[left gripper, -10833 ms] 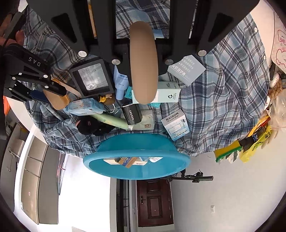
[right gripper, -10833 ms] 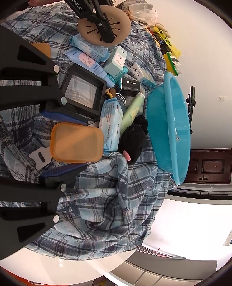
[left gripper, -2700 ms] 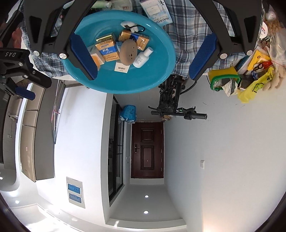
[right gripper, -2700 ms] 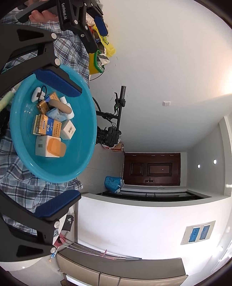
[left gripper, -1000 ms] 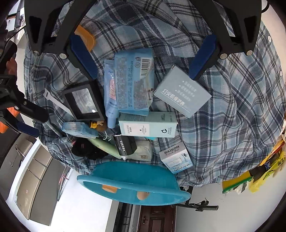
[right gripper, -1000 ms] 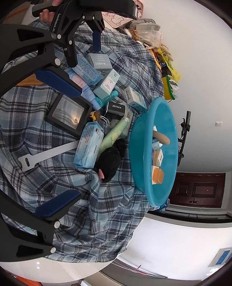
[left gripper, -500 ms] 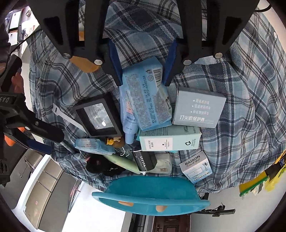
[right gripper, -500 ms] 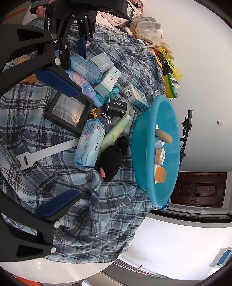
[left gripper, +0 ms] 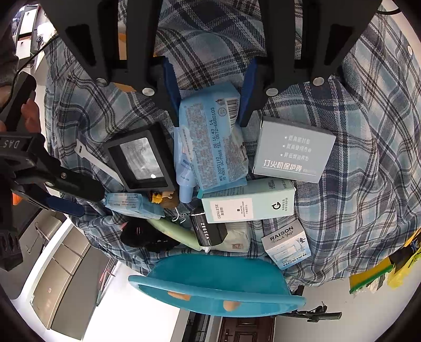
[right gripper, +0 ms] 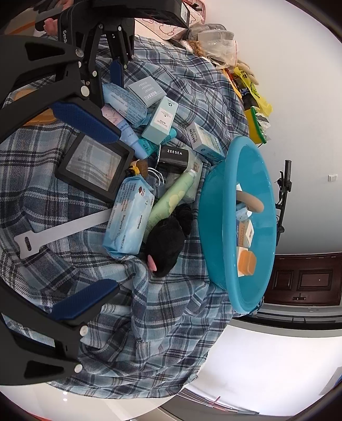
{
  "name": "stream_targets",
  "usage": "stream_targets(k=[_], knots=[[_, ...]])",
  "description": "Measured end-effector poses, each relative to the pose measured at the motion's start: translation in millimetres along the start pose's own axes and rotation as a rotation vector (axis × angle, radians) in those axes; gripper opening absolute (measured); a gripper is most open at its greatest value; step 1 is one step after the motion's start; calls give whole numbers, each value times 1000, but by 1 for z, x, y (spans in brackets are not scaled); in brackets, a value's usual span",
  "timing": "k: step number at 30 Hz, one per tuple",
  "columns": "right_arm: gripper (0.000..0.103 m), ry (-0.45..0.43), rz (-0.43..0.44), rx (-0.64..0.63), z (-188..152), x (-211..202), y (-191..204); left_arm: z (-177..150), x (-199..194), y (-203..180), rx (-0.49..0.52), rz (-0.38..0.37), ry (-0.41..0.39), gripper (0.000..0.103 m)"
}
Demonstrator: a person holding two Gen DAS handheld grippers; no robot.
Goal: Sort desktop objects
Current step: 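Lower the left tool onto the blue wet-wipes pack and close it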
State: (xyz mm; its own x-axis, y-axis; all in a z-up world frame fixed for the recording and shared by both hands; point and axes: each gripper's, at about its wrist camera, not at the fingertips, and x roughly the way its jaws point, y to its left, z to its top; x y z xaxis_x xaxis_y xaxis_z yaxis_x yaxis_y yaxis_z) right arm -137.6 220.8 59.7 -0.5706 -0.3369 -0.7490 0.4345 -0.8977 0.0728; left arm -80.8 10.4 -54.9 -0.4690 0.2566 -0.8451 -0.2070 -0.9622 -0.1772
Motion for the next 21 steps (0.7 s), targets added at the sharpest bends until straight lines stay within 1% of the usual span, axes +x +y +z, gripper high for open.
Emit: stream_targets(k=[6, 10, 13, 14, 18, 21], knots=[[103, 70, 15, 102, 10, 29, -10, -3, -6, -1, 13, 2, -14, 43], [102, 83, -17, 93, 12, 44, -8, -4, -9, -1, 19, 4, -29, 43], [92, 100, -24, 85, 12, 54, -8, -3, -9, 0, 19, 4, -29, 43], [86, 105, -26, 86, 12, 56, -9, -4, -8, 0, 19, 3, -25, 43], [80, 95, -24, 86, 10, 55, -9, -4, -7, 0, 23, 6, -23, 43], [78, 90, -22, 68, 8, 49, -8, -4, -6, 0, 21, 3, -18, 43]])
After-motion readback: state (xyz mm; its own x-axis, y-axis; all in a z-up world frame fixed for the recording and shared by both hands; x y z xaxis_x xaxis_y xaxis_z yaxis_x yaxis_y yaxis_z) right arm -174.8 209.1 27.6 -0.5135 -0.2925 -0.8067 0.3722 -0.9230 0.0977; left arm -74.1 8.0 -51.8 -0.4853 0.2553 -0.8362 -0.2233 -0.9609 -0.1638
